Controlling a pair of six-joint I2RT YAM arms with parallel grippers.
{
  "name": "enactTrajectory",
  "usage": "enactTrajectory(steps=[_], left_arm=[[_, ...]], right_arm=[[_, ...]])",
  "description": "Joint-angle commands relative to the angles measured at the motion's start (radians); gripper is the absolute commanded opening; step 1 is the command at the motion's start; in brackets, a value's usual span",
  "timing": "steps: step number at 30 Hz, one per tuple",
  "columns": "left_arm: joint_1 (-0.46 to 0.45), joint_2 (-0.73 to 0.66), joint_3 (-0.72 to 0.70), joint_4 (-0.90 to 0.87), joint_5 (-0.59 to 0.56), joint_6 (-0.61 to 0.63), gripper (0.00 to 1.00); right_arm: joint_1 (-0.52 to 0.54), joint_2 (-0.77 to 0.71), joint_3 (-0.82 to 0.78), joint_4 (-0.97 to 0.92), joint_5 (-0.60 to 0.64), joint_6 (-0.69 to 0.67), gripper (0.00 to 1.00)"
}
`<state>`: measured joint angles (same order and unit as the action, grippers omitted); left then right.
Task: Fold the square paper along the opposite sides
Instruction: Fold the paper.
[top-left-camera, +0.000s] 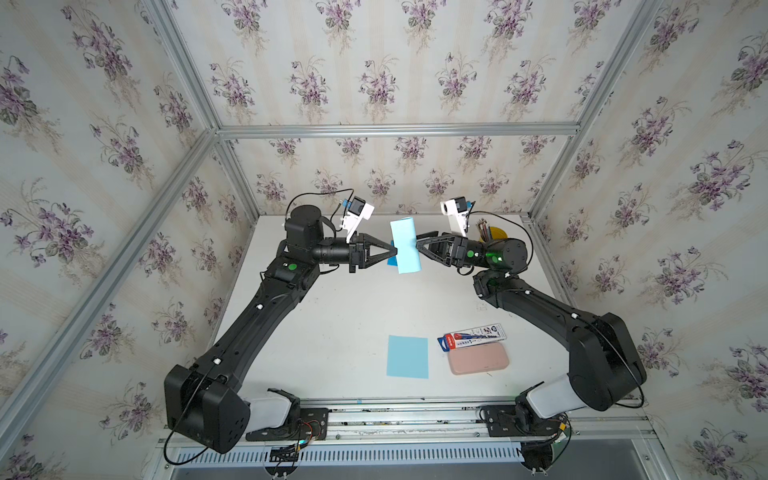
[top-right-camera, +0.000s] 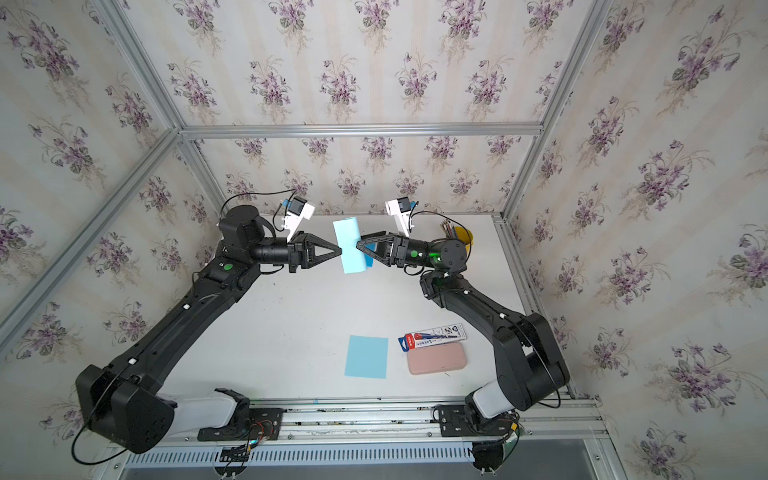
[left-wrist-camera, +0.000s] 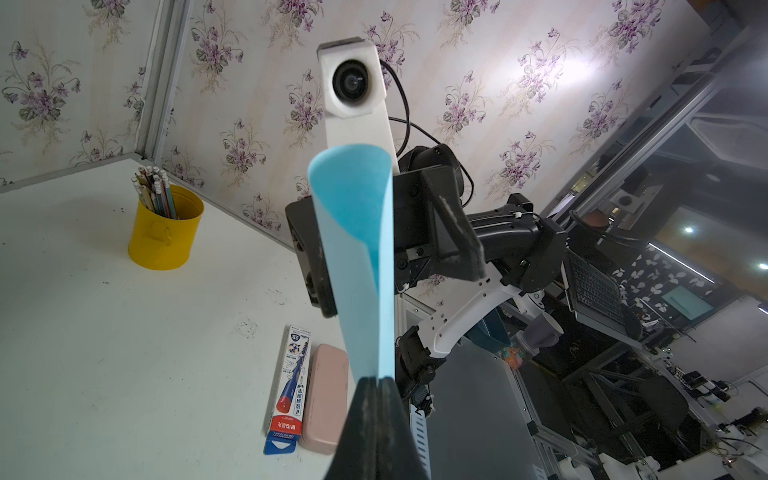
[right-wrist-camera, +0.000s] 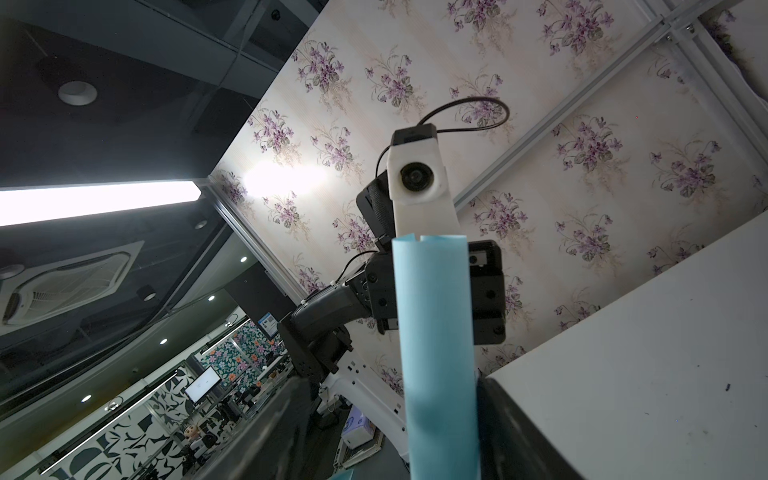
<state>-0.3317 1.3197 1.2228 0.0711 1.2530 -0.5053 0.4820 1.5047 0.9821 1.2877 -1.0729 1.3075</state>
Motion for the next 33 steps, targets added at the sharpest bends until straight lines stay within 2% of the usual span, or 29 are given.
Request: enactTrajectory(steps=[1,5,13,24,30,33], left_arm=[[-0.001,-0.006,0.007,0.027,0.017,0.011,0.0],[-0.004,-0.012,0.006,0.027,0.022,0.013,0.0],[-0.004,-0.021,0.003,-0.019,0.02,0.05,0.0],[-0.003,-0.025,-0.009,-0.012,0.021,0.045,0.0],[-0.003,-0.028,-0.011,-0.007,0.019,0.04,0.0],[-0.003,-0.027,-0.009,0.001,0.017,0.032,0.0]], right_arm=[[0.007,-0.009,0.008,-0.07,-0.013,-0.059,0.69],[0.008,0.003,0.02,-0.064,-0.02,-0.051,0.65],[0.007,0.037,0.035,0.057,-0.042,0.033,0.38],[0.003,0.048,0.033,0.104,-0.044,0.062,0.23],[0.001,0.058,0.036,0.135,-0.044,0.084,0.18],[0.001,0.058,0.038,0.135,-0.044,0.086,0.12]])
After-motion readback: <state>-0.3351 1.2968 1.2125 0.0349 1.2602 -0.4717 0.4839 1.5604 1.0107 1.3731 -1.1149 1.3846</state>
